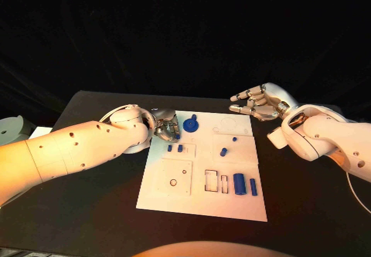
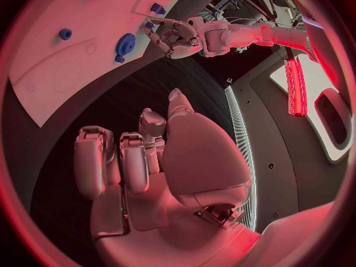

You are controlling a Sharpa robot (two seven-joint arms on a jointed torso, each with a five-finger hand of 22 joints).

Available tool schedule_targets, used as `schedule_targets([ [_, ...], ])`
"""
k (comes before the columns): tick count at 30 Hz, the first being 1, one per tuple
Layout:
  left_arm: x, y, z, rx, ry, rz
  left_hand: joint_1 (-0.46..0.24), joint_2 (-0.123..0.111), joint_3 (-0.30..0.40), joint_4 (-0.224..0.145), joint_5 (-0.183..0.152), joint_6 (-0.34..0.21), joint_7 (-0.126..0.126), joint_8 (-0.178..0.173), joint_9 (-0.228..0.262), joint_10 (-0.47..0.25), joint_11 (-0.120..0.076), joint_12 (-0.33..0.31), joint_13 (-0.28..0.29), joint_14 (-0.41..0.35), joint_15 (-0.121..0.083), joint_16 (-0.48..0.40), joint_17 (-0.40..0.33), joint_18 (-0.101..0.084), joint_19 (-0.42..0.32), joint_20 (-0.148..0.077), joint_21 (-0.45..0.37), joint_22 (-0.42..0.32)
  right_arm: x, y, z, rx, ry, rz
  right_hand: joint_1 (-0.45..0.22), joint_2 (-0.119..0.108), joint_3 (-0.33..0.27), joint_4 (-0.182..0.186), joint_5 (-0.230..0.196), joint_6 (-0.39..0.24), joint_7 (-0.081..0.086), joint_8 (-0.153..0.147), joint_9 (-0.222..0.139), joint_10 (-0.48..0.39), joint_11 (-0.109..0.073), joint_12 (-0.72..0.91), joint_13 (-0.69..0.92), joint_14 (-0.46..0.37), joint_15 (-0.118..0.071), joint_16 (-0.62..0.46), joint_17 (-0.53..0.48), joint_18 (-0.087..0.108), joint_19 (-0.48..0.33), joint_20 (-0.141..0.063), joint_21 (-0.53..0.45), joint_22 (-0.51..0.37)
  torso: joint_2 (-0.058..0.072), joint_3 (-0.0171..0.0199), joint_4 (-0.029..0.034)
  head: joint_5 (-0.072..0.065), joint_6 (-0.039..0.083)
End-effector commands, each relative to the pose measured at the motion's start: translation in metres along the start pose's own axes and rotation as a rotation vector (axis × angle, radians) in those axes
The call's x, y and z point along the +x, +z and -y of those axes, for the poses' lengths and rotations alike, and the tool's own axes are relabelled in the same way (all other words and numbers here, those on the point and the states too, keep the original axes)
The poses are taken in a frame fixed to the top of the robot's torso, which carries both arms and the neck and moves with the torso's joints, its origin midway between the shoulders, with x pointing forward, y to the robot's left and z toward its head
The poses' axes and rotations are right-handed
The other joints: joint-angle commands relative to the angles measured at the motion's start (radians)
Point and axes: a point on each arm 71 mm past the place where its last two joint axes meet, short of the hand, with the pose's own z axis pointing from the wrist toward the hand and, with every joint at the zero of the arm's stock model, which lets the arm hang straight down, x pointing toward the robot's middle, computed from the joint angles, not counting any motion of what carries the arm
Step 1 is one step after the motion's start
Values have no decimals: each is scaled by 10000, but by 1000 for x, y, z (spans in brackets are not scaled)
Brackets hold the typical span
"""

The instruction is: Assemble the parts on the task board

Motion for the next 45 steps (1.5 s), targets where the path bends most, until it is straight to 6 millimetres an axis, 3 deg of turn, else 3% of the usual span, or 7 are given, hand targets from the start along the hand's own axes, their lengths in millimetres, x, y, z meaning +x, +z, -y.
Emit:
schedule_targets([
  [1,2,0,0,-189,29,-229,-94,-9,-71,-24,-35,-129,62,-47,-50,-103,44,-42,-9,285,66,9,-48,-146,114,91,-42,-7,1,0,-1,-88,-4,-139,0,120,-61,17,53,48,18,-61,9,-43,-25,4,5,901,-51,-53,1983,-39,17,-65,-57,2,6,-1,2,-8,1],
  [13,1,1,-2,-259,9,-173,-112,-58,-137,-107,-24,-889,112,-60,-290,-278,107,-46,-8,258,125,19,-159,-130,100,170,-74,-2,1,0,2,127,-79,-233,12,127,-99,9,36,7,31,-81,2,-245,-12,-380,-285,874,-45,-129,1886,-6,-57,-60,-143,-154,-5,-3,4,-8,-2],
  [21,-2,-4,-12,-215,-527,19,-4,-65,-750,-285,-11,-1778,222,-29,-285,-1561,285,-46,-53,207,258,-11,-398,-93,63,306,-305,-151,-1,0,14,791,-1206,-845,748,448,63,-170,-12,117,74,-8,29,-2262,17,-4397,-3419,598,-37,-943,957,289,-721,-66,-1064,-1644,-6,-9,-1,-55,24],
  [26,-15,-16,-23,709,-2686,1172,259,355,-1135,-351,42,-1341,238,186,-199,-1670,314,152,-12,119,292,-109,-689,66,-139,350,-1111,-732,1,-2,19,942,-3123,-1501,1818,378,672,-407,-253,658,75,53,32,-2327,128,-6772,-6000,606,8,-1179,723,300,-632,-35,-1209,-1790,-13,5,-2,-97,49],
  [30,-28,-26,-35,1188,-5253,2589,1062,1001,110,-728,117,-764,268,404,-169,-852,238,580,69,-290,193,-658,-1611,249,-558,282,-2082,-1390,5,-3,20,884,-4891,-1896,2143,199,1107,-436,-316,945,11,27,14,-1985,110,-7583,-7208,606,15,-1283,624,294,-577,-40,-1245,-1812,-9,12,20,-147,104],
  [37,-31,-39,-50,1317,-10351,3487,661,838,1079,-792,52,-517,248,472,-230,-585,183,880,79,-1164,182,-1736,-3375,547,-1448,243,-3845,-2532,17,-6,20,629,-7124,-2273,2186,-109,1659,-317,-841,1177,-103,-60,0,-1615,80,-8179,-8354,595,0,-1416,497,299,-544,-26,-1307,-1872,-10,-11,8,-227,151],
  [45,-22,-50,-45,1684,-14376,3208,-454,848,387,-142,-4,-399,108,587,-214,-477,72,1182,152,-1292,184,-1761,-3546,600,-1643,304,-4304,-2821,37,-9,18,247,-8301,-2527,2149,-369,2188,-207,-1350,1120,-182,-126,-17,-1606,49,-8542,-9126,577,-63,-1581,330,328,-572,-84,-1434,-2035,-2,-22,15,-437,173],
])
